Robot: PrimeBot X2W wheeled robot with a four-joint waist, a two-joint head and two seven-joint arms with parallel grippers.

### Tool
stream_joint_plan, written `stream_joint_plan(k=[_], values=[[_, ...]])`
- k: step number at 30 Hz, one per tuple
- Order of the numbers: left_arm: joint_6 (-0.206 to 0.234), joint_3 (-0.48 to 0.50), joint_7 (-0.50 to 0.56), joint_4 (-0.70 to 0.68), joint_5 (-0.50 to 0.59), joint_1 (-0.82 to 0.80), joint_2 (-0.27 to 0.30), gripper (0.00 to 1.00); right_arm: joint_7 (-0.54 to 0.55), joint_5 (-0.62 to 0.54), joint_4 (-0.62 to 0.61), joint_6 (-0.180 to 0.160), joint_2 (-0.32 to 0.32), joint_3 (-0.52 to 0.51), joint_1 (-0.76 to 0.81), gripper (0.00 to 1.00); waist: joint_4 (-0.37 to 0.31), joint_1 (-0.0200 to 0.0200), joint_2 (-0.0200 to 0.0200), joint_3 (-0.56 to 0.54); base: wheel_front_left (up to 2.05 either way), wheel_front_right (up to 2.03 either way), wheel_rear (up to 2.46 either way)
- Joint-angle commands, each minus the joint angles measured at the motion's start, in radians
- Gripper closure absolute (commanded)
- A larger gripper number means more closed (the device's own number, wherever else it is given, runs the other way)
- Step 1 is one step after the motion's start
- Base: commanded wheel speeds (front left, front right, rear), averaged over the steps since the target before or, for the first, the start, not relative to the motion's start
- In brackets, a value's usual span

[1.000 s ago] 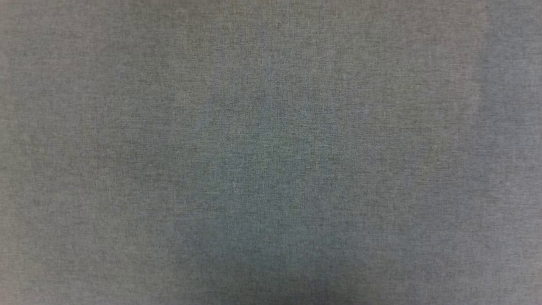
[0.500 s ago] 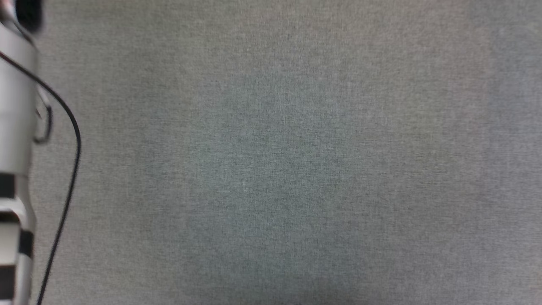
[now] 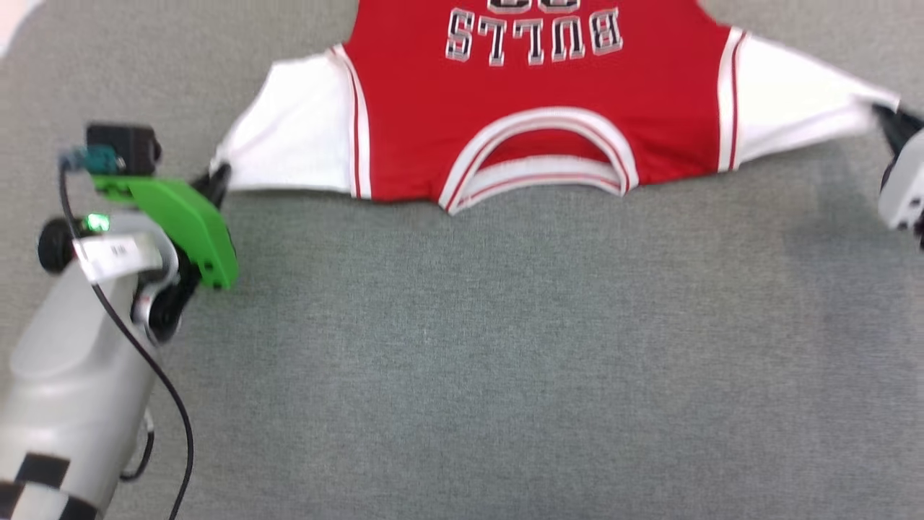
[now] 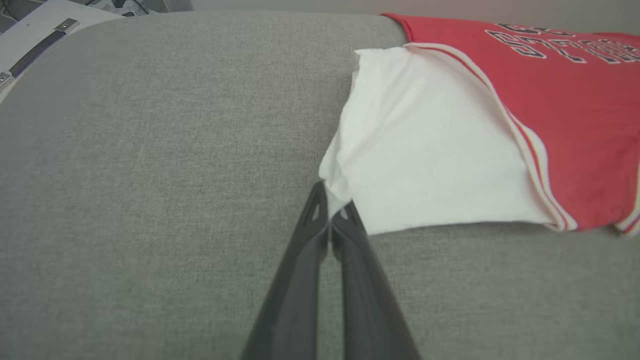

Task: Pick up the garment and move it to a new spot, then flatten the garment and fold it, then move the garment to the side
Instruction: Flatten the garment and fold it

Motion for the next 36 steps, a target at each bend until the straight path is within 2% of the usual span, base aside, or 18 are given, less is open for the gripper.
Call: stream_joint_plan(k=[1, 8, 14, 16, 26, 31, 36], values=[[0.003, -0.002, 0.01, -0.005, -0.01, 0.041, 0.03, 1.0, 0.007, 0.015, -0.007, -0.002, -0.023, 0.0, 0.037, 1.0, -0.011, 0.0001, 0.0119, -0.087, 0.0, 0.0, 0.0], [0.007, -0.033, 0.046, -0.108, -0.021, 0.207, 0.083, 1.0, 0.073, 0.086, -0.069, -0.002, -0.065, 0.026, 0.221, 1.0, -0.023, 0.0001, 0.0119, -0.175, 0.0, 0.0, 0.0], [0.048, -0.065, 0.064, -0.234, -0.009, 0.358, 0.123, 1.0, 0.14, 0.166, -0.149, -0.002, -0.122, 0.009, 0.382, 1.0, -0.021, 0.0001, 0.0119, -0.229, 0.0, 0.0, 0.0], [0.077, -0.056, 0.069, -0.275, -0.026, 0.412, 0.131, 1.0, 0.153, 0.183, -0.169, -0.002, -0.131, -0.012, 0.431, 1.0, -0.022, 0.0001, 0.0119, -0.243, 0.0, 0.0, 0.0], [0.173, -0.058, 0.103, -0.489, -0.074, 0.66, 0.179, 1.0, 0.259, 0.228, -0.283, -0.002, -0.126, -0.102, 0.671, 1.0, -0.024, 0.0001, 0.0119, -0.288, 0.0, 0.0, 0.0], [0.222, -0.054, 0.119, -0.593, -0.092, 0.756, 0.205, 1.0, 0.386, 0.237, -0.328, -0.002, -0.113, -0.154, 0.79, 1.0, -0.023, 0.0001, 0.0119, -0.298, 0.0, 0.0, 0.0], [0.247, -0.066, 0.143, -0.671, -0.113, 0.818, 0.207, 1.0, 0.514, 0.219, -0.362, -0.002, -0.086, -0.22, 0.88, 1.0, -0.019, 0.0001, 0.0119, -0.298, 0.0, 0.0, 0.0]])
